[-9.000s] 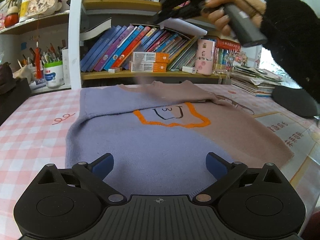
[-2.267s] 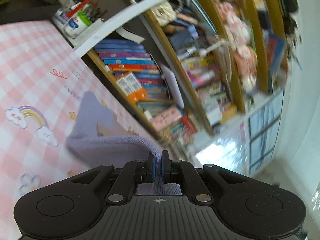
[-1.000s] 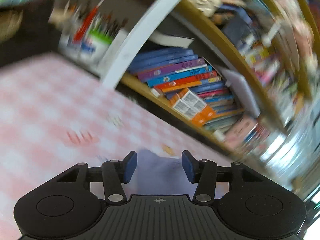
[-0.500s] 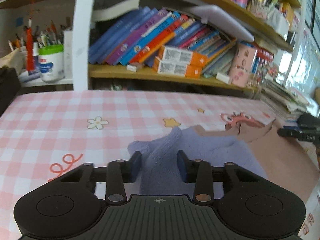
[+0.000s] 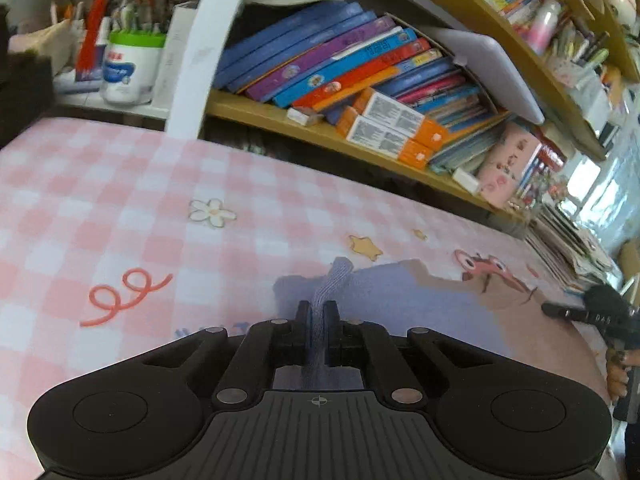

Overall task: Fold clothes
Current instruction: 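Grasp the folded sweater edge with both grippers, one on each color half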

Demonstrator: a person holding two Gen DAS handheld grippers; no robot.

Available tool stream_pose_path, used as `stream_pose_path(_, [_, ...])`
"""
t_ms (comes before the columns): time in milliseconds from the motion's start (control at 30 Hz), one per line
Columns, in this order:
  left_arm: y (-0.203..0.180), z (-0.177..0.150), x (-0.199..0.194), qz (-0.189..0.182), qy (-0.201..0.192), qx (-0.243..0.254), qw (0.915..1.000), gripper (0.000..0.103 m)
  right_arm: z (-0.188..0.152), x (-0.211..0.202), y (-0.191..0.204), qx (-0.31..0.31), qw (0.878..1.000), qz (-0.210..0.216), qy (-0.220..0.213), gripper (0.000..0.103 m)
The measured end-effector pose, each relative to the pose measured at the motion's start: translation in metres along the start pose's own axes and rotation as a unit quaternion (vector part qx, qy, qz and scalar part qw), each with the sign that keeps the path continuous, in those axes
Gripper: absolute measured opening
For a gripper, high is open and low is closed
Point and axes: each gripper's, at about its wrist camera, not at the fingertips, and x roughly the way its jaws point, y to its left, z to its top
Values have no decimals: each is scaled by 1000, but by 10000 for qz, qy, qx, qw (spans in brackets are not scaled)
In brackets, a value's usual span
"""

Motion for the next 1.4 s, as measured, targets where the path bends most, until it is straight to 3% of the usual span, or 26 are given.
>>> stream_pose_path(200, [3,0,-8,1,-129,-44,9999,13,0,-10,-14,448,9988,188,-78,9])
stream_pose_path(267, [1,1,-11,-29,-200,32,9998,19,0,-18,-16,480,9987,132,-145,28])
stream_pose_path(300, [0,2,-12,-41,-224,68,9997,24,1,-22,-17,497,9986,103,-178,29])
stream_pose_path(433, [-2,1,-2,56,-67,124,9999,25,-4,-25,-21,560,9984,66,-65,29])
stream_pose_path(567, [9,0,-2,-26,-79,-205,9998,13,-10,-19,-29,860,9960,226,-27,14])
stream_pose_path(800, [14,-3,-7,-102,-123,-398,9991,14,-12,-22,-33,1112,9934,257,-84,15])
stream_pose_path(867, [11,-4,-15,-151,-158,-401,9990,19,-11,-29,-29,1068,9940,226,-122,26])
stream_pose_path(900, [10,-5,-19,-175,-175,-403,9989,35,-11,-33,-27,1024,9944,240,-128,32])
stream_pose_path(933, [8,-5,-23,-200,-193,-404,9988,56,-13,-37,-25,976,9947,276,-136,46])
stream_pose_path(967, [7,-6,-27,-227,-200,-406,9987,62,-15,-40,-24,940,9951,294,-116,50])
stream_pose_path(1100, [7,-16,-32,-245,-34,-489,9985,64,-24,-44,-23,952,9950,269,94,50])
stream_pose_path(1200, [11,-21,-30,-217,6,-690,9974,61,-30,-42,-27,1139,9927,351,201,40])
stream_pose_path(1233, [12,-21,-30,-254,-17,-749,9969,61,-31,-41,-28,1218,9914,428,223,29])
stream_pose_path(1300, [12,-22,-29,-336,-24,-830,9960,59,-32,-41,-24,1223,9913,431,234,27])
stream_pose_path(1400, [13,-23,-29,-354,20,-827,9959,48,-33,-39,-14,1177,9912,543,275,23])
